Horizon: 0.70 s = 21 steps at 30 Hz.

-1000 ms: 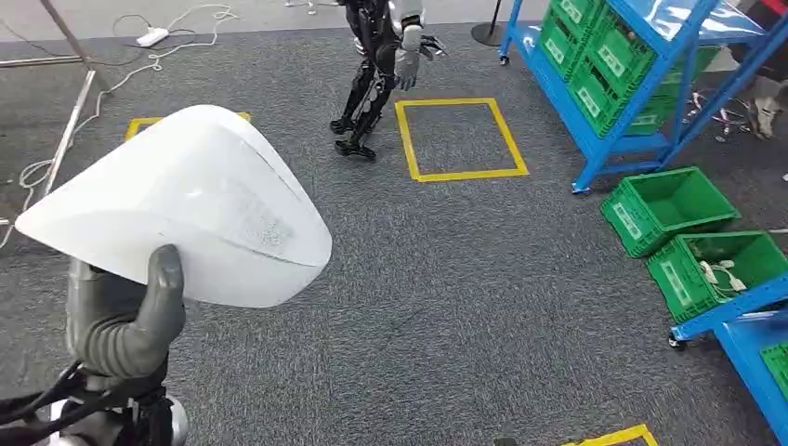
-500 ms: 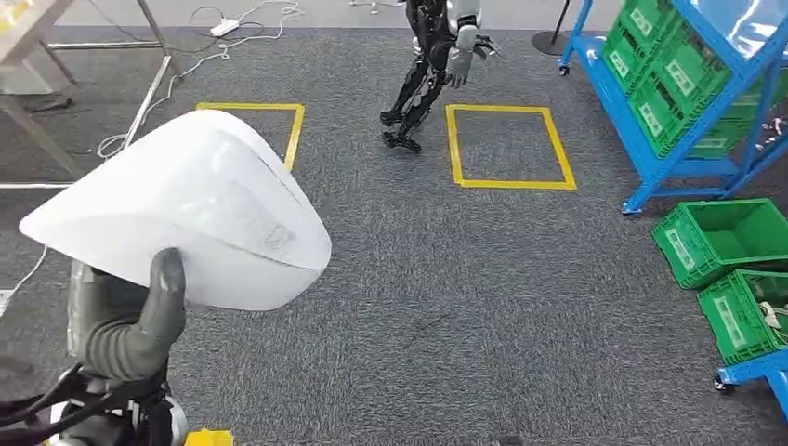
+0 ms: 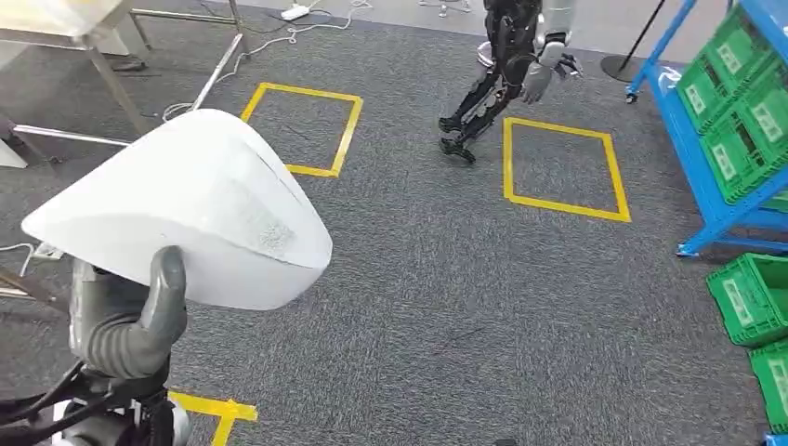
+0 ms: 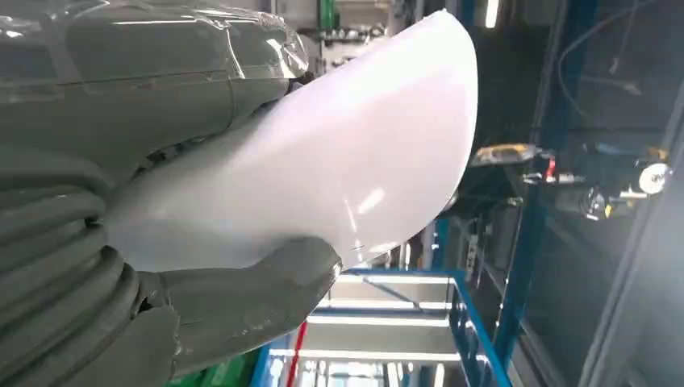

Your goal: Take the parts from the cabinet and place them on the table.

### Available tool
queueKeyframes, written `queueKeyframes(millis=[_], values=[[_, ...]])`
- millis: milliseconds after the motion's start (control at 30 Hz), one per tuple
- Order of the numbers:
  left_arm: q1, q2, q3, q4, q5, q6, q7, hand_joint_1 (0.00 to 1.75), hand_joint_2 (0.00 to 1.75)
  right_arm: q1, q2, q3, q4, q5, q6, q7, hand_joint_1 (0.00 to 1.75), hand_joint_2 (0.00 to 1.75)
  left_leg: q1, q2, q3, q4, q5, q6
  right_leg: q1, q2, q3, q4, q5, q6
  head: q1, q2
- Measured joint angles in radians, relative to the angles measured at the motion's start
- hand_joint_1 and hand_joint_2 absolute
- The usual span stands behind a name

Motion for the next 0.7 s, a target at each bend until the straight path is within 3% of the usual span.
queueKeyframes(millis=[67, 100, 133, 267, 300, 333, 400, 433, 467, 500, 533, 567, 600, 633, 667, 700], values=[[0.000, 0.000, 0.000, 0.000, 0.000, 0.000, 0.000, 1.75, 1.75, -0.003, 0.000, 0.000, 0.000, 0.000, 0.000, 0.000, 0.00, 1.75, -0.003, -0.026, 0.002, 0.000, 0.002, 0.003, 0.010, 0.018, 0.062, -0.149, 0.096, -0.020, 0.001, 0.000], [0.000, 0.000, 0.000, -0.001, 0.000, 0.000, 0.000, 1.75, 1.75, -0.003, -0.002, 0.000, 0.000, 0.000, 0.000, 0.000, 0.00, 1.75, -0.001, -0.037, 0.002, -0.001, 0.004, 0.002, 0.018, 0.049, 0.097, -0.234, 0.139, -0.030, 0.002, 0.000], [0.000, 0.000, 0.000, 0.000, 0.000, 0.000, 0.000, 1.75, 1.75, -0.001, -0.004, 0.000, 0.000, 0.000, 0.000, 0.000, 0.00, 1.75, -0.004, -0.050, 0.000, 0.000, 0.006, -0.001, 0.018, 0.075, 0.113, -0.270, 0.134, -0.039, 0.001, 0.000], [0.002, 0.001, 0.000, -0.003, 0.000, 0.000, 0.000, 1.75, 1.75, -0.009, -0.005, 0.000, 0.000, -0.001, 0.000, 0.000, 0.00, 1.75, 0.002, -0.087, -0.016, -0.009, 0.023, -0.026, 0.019, 0.045, 0.124, -0.306, 0.143, -0.043, 0.006, 0.000], [0.006, 0.001, 0.001, -0.005, 0.000, 0.000, 0.000, 1.75, 1.75, -0.013, -0.005, 0.000, 0.000, 0.000, 0.000, 0.000, 0.00, 1.75, 0.000, -0.026, -0.019, 0.005, 0.011, -0.019, 0.011, 0.030, 0.132, -0.329, 0.156, -0.034, 0.005, 0.000], [0.002, 0.001, 0.001, -0.006, 0.000, 0.000, 0.000, 1.75, 1.75, -0.012, -0.003, 0.000, 0.000, 0.000, 0.000, -0.001, 0.00, 1.75, -0.004, 0.037, -0.034, 0.030, -0.019, -0.024, 0.013, 0.026, 0.135, -0.340, 0.162, -0.038, 0.003, 0.000], [0.003, 0.001, 0.001, -0.005, 0.000, 0.000, 0.000, 1.75, 1.75, -0.006, -0.003, 0.000, 0.000, -0.001, 0.000, -0.001, 0.00, 1.75, 0.006, 0.045, -0.097, 0.171, -0.101, -0.038, 0.010, 0.000, 0.132, -0.340, 0.163, -0.039, -0.005, 0.000], [0.004, 0.001, 0.000, -0.005, 0.000, 0.000, 0.000, 1.75, 1.75, -0.004, -0.002, 0.000, 0.000, -0.001, 0.000, -0.002, 0.00, 1.75, 0.009, 0.041, -0.126, 0.234, -0.125, -0.045, 0.008, -0.014, 0.130, -0.339, 0.163, -0.039, -0.006, 0.000], [0.005, 0.001, 0.000, -0.005, 0.000, 0.000, 0.000, 1.75, 1.75, -0.003, 0.000, 0.000, 0.000, -0.001, 0.000, -0.001, 0.00, 1.75, 0.013, 0.039, -0.140, 0.266, -0.128, -0.052, 0.007, -0.027, 0.128, -0.337, 0.162, -0.037, -0.007, 0.000], [0.005, 0.002, 0.001, -0.005, 0.000, 0.000, 0.000, 1.75, 1.75, -0.003, 0.000, 0.000, 0.000, -0.001, 0.000, -0.002, 0.00, 1.75, 0.017, 0.039, -0.130, 0.252, -0.109, -0.059, 0.004, -0.038, 0.127, -0.334, 0.161, -0.034, -0.007, 0.000], [0.005, 0.002, 0.001, -0.005, 0.000, 0.000, 0.000, 1.75, 1.75, -0.004, 0.003, 0.000, 0.000, -0.001, 0.000, -0.002, 0.00, 1.75, 0.020, 0.044, -0.099, 0.197, -0.072, -0.065, 0.000, -0.049, 0.127, -0.329, 0.156, -0.027, -0.008, 0.000], [0.005, 0.002, 0.001, -0.005, 0.000, 0.000, 0.000, 1.75, 1.75, -0.005, 0.003, 0.000, 0.000, 0.000, 0.000, -0.002, 0.00, 1.75, 0.023, 0.060, -0.048, 0.114, -0.030, -0.072, -0.005, -0.058, 0.126, -0.319, 0.150, -0.019, -0.009, 0.000], [0.004, 0.002, 0.001, -0.005, 0.000, 0.000, 0.000, 1.75, 1.75, -0.006, 0.003, 0.000, 0.000, -0.001, 0.000, -0.002, 0.00, 1.75, 0.026, 0.104, 0.000, 0.035, -0.001, -0.080, -0.007, -0.065, 0.125, -0.305, 0.140, -0.009, -0.010, 0.000], [0.004, 0.002, 0.001, -0.004, 0.000, 0.000, 0.000, 1.75, 1.75, -0.007, 0.000, 0.000, 0.000, -0.001, 0.000, -0.002, 0.00, 1.75, 0.014, 0.145, 0.009, 0.022, -0.029, -0.076, 0.000, -0.070, 0.119, -0.293, 0.131, 0.002, -0.017, 0.000], [0.005, 0.002, 0.001, -0.006, 0.000, 0.000, 0.000, 1.75, 1.75, -0.008, -0.001, 0.000, 0.000, 0.000, 0.000, -0.003, 0.00, 1.75, 0.017, 0.131, 0.007, 0.017, -0.021, -0.052, 0.001, -0.073, 0.121, -0.280, 0.123, 0.005, -0.016, 0.000], [0.006, 0.002, 0.000, -0.006, 0.000, 0.000, 0.000, 1.75, 1.75, -0.011, 0.000, 0.000, 0.000, 0.000, 0.000, -0.005, 0.00, 1.75, 0.015, 0.126, 0.006, 0.020, -0.024, -0.037, 0.000, -0.078, 0.123, -0.282, 0.123, 0.007, -0.008, 0.000]])
